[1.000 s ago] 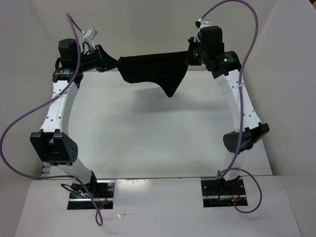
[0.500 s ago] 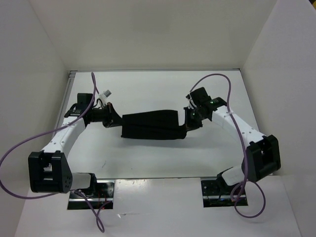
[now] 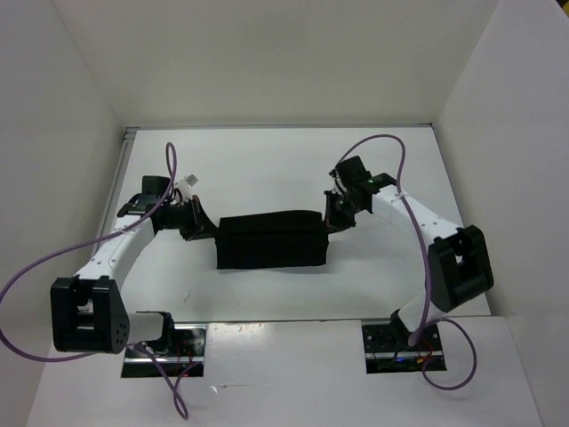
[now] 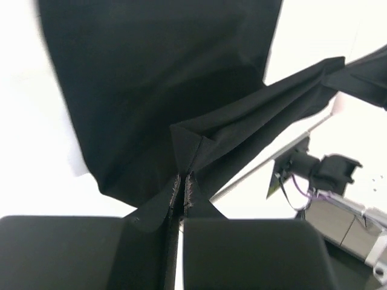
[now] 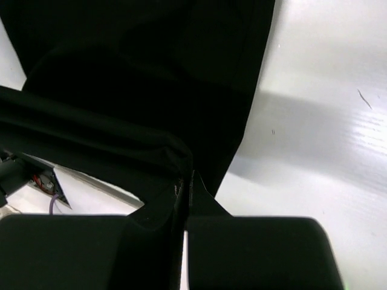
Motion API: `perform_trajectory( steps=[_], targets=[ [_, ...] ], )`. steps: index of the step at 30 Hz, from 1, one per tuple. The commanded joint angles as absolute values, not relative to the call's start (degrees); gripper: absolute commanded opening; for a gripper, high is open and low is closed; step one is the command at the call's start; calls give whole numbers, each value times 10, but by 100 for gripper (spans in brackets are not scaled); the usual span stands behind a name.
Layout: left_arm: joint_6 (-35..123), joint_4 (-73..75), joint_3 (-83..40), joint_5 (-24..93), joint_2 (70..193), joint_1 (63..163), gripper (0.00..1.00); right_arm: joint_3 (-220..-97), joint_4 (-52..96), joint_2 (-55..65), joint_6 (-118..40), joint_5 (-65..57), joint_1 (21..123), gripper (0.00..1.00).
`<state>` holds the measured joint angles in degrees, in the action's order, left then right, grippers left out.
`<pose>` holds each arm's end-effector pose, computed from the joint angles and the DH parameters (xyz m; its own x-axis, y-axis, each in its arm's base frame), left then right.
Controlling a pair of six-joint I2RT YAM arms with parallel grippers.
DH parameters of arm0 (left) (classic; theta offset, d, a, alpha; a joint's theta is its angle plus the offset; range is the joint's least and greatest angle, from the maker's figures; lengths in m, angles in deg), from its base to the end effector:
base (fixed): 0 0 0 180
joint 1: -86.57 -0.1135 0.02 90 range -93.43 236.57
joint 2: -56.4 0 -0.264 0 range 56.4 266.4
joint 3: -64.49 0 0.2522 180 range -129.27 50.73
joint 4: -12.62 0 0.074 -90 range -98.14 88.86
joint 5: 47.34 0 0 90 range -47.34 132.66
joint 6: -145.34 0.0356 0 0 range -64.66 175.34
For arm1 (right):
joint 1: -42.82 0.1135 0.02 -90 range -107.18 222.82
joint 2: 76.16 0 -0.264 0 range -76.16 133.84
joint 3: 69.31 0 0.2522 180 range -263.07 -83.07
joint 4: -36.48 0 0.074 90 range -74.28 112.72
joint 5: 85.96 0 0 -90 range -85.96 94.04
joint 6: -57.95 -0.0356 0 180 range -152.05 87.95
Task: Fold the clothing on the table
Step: Fold the skirt
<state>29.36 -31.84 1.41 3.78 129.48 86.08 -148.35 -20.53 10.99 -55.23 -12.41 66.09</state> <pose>0.2508 -0.0202 0.2395 -0.8884 -0.3486 -0.2988 -0.0344 0.6995 -0.7138 0.2735 0.1286 0.2435 -0.9583 -0.0012 -0.2856 -0.1209 0.9077 0.4018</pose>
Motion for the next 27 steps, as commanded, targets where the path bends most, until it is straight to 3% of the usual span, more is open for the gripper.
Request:
perform_trajectory(
  steps=[1, 27],
  targets=[
    [274, -321, 20, 118, 1302, 861, 0, -1520, -165, 139, -548, -92, 656, 0],
    [224, -222, 0, 187, 1468, 873, 0, -1625, -107, 300, -515, -41, 656, 1]
  ],
)
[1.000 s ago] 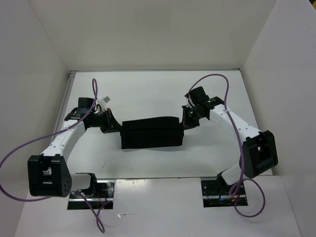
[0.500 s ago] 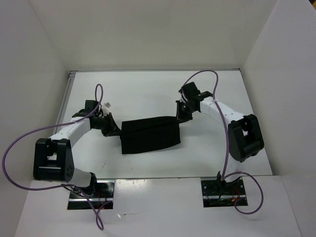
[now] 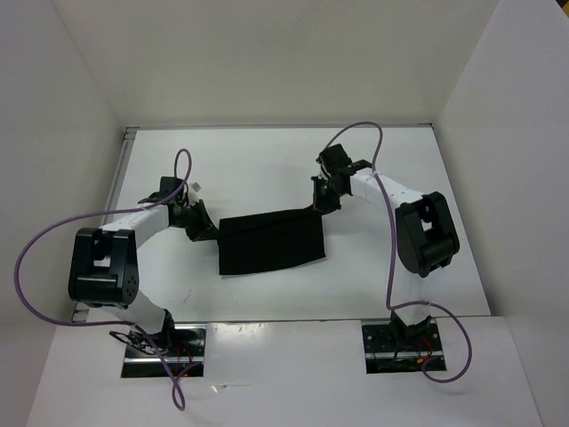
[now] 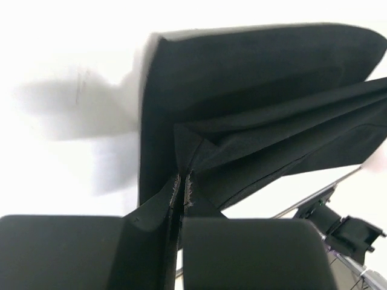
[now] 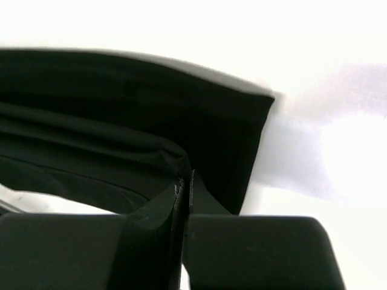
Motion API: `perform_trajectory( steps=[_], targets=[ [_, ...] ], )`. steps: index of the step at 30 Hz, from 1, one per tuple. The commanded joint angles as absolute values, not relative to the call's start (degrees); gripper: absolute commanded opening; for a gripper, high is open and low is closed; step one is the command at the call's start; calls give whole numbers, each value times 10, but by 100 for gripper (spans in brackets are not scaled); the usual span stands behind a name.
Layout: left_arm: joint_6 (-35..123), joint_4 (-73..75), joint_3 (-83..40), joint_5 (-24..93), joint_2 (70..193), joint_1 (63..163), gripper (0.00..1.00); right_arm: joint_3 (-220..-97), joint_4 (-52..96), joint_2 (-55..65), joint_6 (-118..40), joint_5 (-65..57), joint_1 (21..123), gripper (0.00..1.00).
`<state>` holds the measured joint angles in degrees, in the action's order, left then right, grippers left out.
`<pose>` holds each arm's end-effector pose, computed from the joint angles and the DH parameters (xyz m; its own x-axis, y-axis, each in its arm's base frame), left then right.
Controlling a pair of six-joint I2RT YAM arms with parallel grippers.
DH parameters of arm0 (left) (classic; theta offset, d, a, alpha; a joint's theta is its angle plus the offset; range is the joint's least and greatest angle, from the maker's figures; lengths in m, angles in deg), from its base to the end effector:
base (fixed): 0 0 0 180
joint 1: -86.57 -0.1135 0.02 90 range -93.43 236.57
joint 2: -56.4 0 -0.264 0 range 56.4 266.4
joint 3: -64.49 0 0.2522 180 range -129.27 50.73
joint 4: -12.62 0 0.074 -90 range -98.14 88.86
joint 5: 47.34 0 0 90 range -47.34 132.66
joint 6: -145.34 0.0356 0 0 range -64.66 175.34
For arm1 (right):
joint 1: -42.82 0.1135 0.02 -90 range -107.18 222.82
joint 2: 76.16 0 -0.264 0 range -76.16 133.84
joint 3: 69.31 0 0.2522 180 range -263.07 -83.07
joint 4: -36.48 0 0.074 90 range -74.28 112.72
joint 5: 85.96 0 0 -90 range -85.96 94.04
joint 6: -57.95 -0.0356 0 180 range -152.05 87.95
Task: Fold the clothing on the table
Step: Fold the skirt
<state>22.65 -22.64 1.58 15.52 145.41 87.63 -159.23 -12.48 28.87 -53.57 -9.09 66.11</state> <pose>0.2922 -0.0216 0.1738 -0.8655 -0.4647 -0.1872 -0.2761 0.7542 -0.5958 0.3453 0.1575 0.2050 -0.9432 -0.0171 -0.3319 -0.1401 0.9260 0.3505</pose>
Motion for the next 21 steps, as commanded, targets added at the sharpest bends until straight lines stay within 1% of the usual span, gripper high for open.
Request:
perform_trajectory(
  steps=[1, 2, 4, 6, 7, 8, 9, 10, 13, 17, 20, 21],
  targets=[
    [224, -215, 0, 187, 1475, 873, 0, -1632, -107, 309, -515, -41, 656, 2],
    [217, -214, 0, 187, 1483, 873, 0, -1639, -107, 318, -515, -41, 656, 2],
    [212, -203, -6, 187, 1489, 873, 0, -1655, -107, 323, -509, -41, 656, 6],
    [204, -191, -22, 187, 1502, 878, 10, -1669, -102, 332, -503, -19, 656, 9],
    [197, -184, -27, 187, 1502, 878, 12, -1687, -102, 332, -503, -11, 656, 16],
    [197, -178, -35, 187, 1502, 878, 14, -1698, -102, 332, -503, -4, 648, 17],
    [190, -172, -57, 187, 1502, 878, 26, -1710, -102, 326, -495, 3, 648, 20],
    [190, -172, -71, 192, 1502, 878, 33, -1736, -102, 326, -495, 3, 634, 32],
    [190, -180, -121, 209, 1497, 878, 42, -1776, -109, 305, -495, 3, 622, 43],
    [197, -193, -131, 245, 1463, 878, 49, -1774, -128, 265, -502, 6, 622, 43],
    [208, -188, -112, 258, 1434, 878, 51, -1734, -133, 234, -509, -12, 622, 43],
    [208, -188, -96, 258, 1429, 878, 51, -1704, -133, 226, -516, -18, 622, 43]
  ],
)
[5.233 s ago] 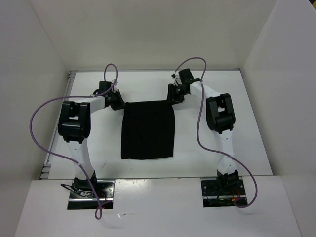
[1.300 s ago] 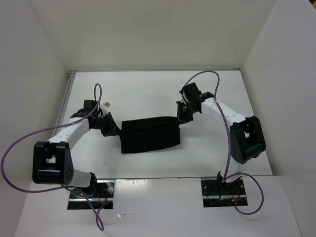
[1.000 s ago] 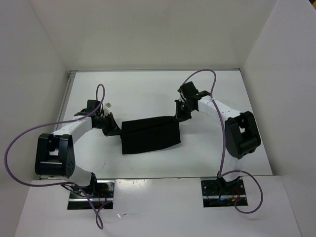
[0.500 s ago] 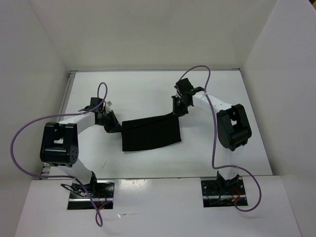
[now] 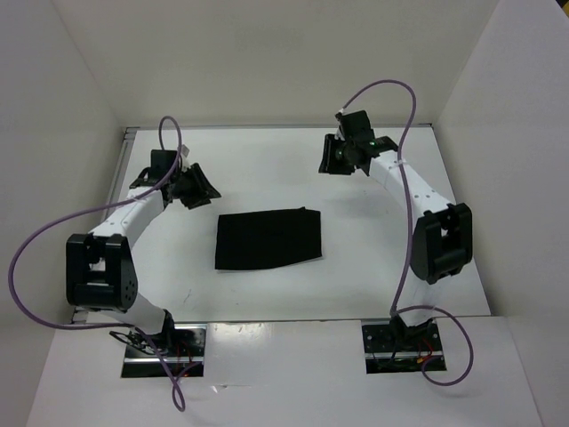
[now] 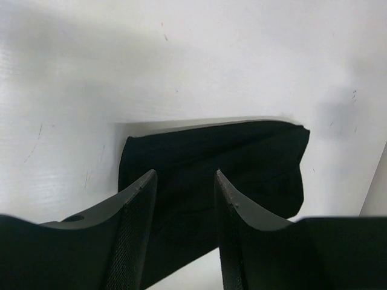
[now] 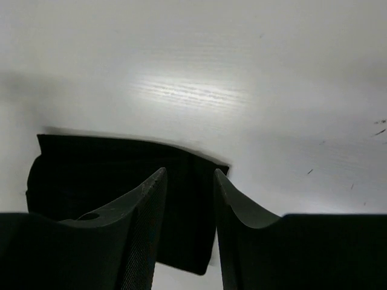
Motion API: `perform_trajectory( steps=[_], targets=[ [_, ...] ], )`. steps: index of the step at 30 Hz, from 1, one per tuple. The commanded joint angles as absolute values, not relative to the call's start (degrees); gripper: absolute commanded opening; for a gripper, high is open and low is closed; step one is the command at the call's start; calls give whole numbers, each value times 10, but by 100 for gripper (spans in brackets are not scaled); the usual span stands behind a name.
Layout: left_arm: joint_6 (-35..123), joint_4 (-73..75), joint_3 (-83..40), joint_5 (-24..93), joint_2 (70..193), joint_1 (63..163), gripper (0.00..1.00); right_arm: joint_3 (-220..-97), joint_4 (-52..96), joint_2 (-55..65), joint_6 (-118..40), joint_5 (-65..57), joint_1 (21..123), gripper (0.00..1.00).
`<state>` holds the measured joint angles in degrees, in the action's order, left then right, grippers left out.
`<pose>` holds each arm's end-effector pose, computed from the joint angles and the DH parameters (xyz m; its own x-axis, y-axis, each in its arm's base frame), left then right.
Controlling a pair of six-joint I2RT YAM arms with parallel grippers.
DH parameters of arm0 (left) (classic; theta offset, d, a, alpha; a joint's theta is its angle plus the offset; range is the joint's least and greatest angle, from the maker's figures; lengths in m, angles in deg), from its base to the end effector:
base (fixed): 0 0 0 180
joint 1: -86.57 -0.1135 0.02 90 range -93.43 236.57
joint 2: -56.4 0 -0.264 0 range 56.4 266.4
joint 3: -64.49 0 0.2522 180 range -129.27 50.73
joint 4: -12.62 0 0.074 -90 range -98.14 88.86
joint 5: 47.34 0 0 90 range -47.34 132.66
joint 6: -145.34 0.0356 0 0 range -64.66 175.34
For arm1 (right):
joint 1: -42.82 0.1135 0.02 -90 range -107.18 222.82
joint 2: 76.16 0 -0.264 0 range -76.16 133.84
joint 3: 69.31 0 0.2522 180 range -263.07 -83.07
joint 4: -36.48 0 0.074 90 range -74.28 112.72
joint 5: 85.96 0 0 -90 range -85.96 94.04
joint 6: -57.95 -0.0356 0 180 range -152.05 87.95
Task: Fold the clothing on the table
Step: Fold the skirt
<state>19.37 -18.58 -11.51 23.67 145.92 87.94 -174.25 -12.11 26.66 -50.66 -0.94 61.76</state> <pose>0.3391 -0.0197 0.2428 -0.7184 -0.5384 -0.4406 -0.2078 0.7705 -0.6027 0.3830 0.1347 0.3009 -0.7711 0.0715 -0.6326 -0.1412 0.9497 0.2794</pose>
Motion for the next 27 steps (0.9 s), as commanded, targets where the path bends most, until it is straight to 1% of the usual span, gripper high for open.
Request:
perform_trajectory(
  steps=[1, 5, 8, 12, 17, 18, 21, 22, 23, 26, 27],
  targets=[
    [213, -188, -88, 245, 1421, 878, 51, -1686, -126, 212, -516, -32, 627, 43],
    [213, -181, -39, 233, 1409, 878, 51, -1603, -96, 199, -521, -94, 627, 43],
    [213, -181, -19, 239, 1409, 878, 51, -1580, -69, 211, -516, -122, 632, 43],
    [208, -176, -19, 239, 1403, 878, 51, -1580, -42, 245, -502, -144, 637, 41],
    [203, -165, -69, 246, 1430, 878, 49, -1597, -36, 284, -496, -155, 644, 40],
    [203, -160, -79, 246, 1445, 878, 46, -1597, -36, 284, -496, -155, 651, 40],
    [208, -160, -117, 246, 1487, 878, 30, -1602, -36, 307, -496, -155, 656, 40],
    [208, -160, -131, 246, 1496, 878, 18, -1602, -36, 307, -496, -155, 661, 40],
    [213, -160, -137, 246, 1518, 878, 13, -1602, -30, 312, -496, -155, 661, 40],
    [219, -165, -161, 246, 1560, 878, 0, -1602, -30, 312, -496, -155, 667, 39],
    [219, -165, -162, 239, 1570, 878, 0, -1602, -30, 312, -496, -149, 673, 39]
  ],
)
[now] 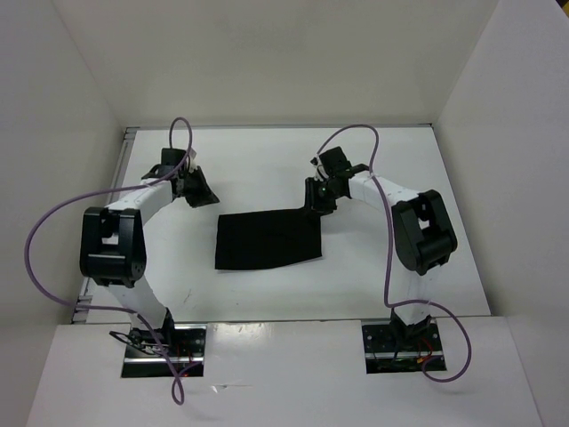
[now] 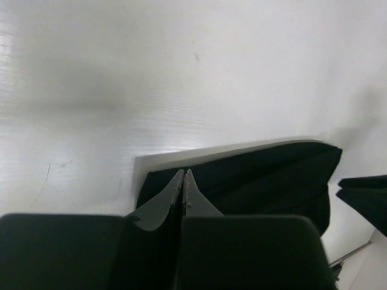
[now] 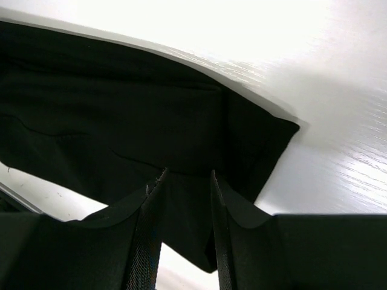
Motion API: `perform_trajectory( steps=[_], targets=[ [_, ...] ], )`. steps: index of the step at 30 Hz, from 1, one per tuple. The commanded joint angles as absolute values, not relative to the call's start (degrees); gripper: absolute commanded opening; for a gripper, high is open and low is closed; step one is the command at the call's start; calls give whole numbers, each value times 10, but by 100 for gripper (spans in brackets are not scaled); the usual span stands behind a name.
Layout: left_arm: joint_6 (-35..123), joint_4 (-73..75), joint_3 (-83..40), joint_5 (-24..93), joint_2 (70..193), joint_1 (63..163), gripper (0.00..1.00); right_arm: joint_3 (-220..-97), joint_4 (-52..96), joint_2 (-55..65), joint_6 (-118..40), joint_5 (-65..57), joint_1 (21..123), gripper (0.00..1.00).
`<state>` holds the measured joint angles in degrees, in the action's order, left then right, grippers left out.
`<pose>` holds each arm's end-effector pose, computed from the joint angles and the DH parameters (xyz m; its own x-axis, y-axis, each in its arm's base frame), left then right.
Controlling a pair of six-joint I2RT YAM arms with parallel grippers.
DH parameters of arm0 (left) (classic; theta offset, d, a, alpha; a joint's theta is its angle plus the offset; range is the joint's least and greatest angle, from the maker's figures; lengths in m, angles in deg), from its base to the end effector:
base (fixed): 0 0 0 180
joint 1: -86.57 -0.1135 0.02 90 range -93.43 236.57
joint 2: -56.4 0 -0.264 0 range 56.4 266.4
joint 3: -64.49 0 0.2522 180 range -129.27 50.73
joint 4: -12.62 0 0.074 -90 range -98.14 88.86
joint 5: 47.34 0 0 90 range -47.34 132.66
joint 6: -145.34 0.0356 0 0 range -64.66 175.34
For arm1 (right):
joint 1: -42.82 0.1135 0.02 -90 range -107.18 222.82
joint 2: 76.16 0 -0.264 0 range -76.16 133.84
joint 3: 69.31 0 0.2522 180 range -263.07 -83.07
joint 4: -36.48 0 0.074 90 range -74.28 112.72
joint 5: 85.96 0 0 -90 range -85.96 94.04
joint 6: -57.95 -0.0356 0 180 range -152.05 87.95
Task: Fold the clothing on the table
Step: Fold the skirt
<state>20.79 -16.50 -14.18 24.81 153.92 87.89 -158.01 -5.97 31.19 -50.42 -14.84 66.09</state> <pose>0.3651 -0.0193 0.2136 -0.7404 -0.5229 -0.4223 -0.2341 0.7896 -0.5672 0.3535 0.1645 0.1906 -0.9263 -0.0738 -0.3694 -0.2376 0.8753 0.4212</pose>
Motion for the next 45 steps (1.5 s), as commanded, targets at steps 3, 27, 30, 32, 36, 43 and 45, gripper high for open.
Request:
perform_trajectory(
  steps=[3, 27, 30, 32, 36, 43, 45],
  targets=[
    [224, -171, -176, 212, 1601, 878, 0, -1602, -36, 312, -496, -143, 673, 39],
    [241, -218, -145, 218, 1595, 878, 0, -1608, -46, 328, -502, -136, 673, 39],
    [241, -223, -140, 218, 1590, 878, 0, -1608, -46, 328, -502, -131, 678, 39],
    [241, -218, -140, 211, 1578, 878, 0, -1613, -46, 328, -502, -131, 678, 39],
    [241, -218, -140, 204, 1543, 878, 0, -1618, -52, 333, -502, -131, 683, 39],
    [246, -236, -140, 210, 1567, 878, 0, -1623, -58, 344, -502, -131, 683, 39],
    [246, -229, -140, 210, 1575, 878, 0, -1630, -58, 344, -502, -131, 683, 39]
  ],
)
